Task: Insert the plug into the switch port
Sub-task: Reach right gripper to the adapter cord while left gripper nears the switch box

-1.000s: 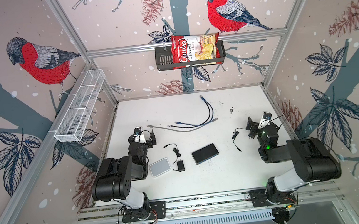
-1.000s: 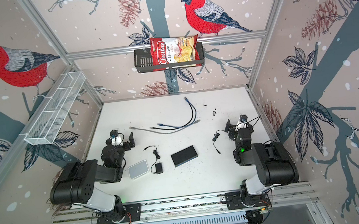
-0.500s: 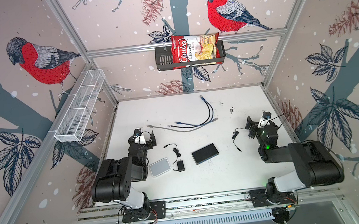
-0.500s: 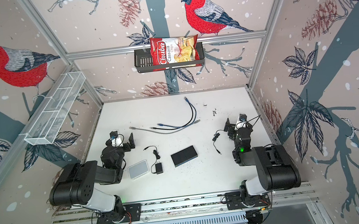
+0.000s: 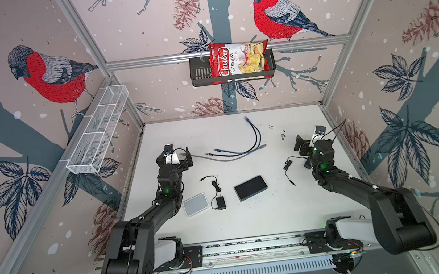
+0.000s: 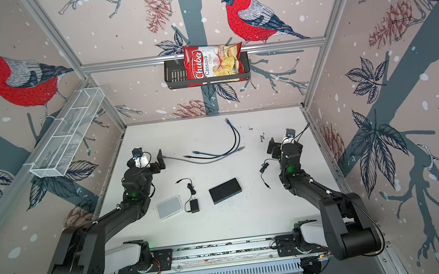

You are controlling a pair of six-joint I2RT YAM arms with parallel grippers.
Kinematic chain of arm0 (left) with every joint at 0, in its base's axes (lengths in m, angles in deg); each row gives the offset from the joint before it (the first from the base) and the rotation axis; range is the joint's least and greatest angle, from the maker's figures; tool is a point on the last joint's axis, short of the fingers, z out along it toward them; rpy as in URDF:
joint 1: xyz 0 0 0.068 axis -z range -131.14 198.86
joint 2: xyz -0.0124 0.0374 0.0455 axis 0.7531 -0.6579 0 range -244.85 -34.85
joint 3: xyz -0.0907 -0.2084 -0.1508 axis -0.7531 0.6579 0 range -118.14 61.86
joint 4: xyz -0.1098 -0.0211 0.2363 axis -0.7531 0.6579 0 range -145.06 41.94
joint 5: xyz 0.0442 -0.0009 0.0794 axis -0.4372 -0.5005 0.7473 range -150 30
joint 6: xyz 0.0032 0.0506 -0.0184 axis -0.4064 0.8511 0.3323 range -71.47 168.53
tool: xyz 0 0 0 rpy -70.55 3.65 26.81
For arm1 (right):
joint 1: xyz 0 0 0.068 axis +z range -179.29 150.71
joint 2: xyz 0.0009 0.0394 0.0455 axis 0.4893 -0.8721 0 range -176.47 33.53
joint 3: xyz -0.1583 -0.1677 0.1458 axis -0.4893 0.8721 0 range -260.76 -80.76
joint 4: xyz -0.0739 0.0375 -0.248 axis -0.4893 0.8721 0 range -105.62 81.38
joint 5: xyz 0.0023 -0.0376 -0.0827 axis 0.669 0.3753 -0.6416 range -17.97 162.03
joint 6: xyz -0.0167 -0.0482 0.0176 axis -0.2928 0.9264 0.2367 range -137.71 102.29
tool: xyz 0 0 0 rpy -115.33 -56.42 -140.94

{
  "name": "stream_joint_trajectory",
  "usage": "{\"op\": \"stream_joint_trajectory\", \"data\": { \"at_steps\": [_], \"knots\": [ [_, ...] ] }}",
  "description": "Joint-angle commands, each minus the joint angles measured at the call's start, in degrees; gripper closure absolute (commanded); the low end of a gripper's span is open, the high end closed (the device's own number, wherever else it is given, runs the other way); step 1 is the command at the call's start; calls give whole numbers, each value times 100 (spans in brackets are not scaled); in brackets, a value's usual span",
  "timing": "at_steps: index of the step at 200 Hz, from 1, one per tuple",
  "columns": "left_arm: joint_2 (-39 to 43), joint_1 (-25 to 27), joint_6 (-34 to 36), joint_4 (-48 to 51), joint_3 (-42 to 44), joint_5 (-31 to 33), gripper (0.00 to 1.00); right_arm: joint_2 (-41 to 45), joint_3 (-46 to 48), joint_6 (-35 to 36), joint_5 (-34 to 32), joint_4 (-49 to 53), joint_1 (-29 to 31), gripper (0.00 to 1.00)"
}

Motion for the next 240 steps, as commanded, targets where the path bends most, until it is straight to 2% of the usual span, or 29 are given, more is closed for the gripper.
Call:
{"op": "stream_joint_trajectory", "data": {
  "at_steps": [1,13,41,66,87,121,145,170,218,240],
  "knots": [
    [263,268,-363,1260,-189,446,1,192,-262,-492,-245,1245,170,1],
    [403,497,-489,1615,-245,602,1,214,-436,-681,-335,1777,267,0],
    [588,1045,-631,2196,-336,366,1,160,-811,-1033,-241,2983,490,4],
    [469,1725,-801,2715,-500,624,1,58,-955,-1528,-345,3838,716,11],
    [333,2356,-926,2876,-563,926,1,103,-905,-1702,-330,4188,927,13],
    [-41,3059,-995,3056,-794,1113,1,274,-679,-1937,237,4325,1138,14],
    [-450,3213,-1212,3213,-1072,989,1,296,-481,-2138,364,4331,1225,16],
    [-748,3317,-1387,2827,-1140,654,2,147,-424,-2245,504,4353,1397,20],
    [-1092,3346,-1871,1937,-1091,483,1,-450,-512,-2285,623,4547,1676,42],
    [-1246,3346,-1932,1642,-1075,316,2,-548,-539,-2309,575,4664,1795,47]
  ]
}}
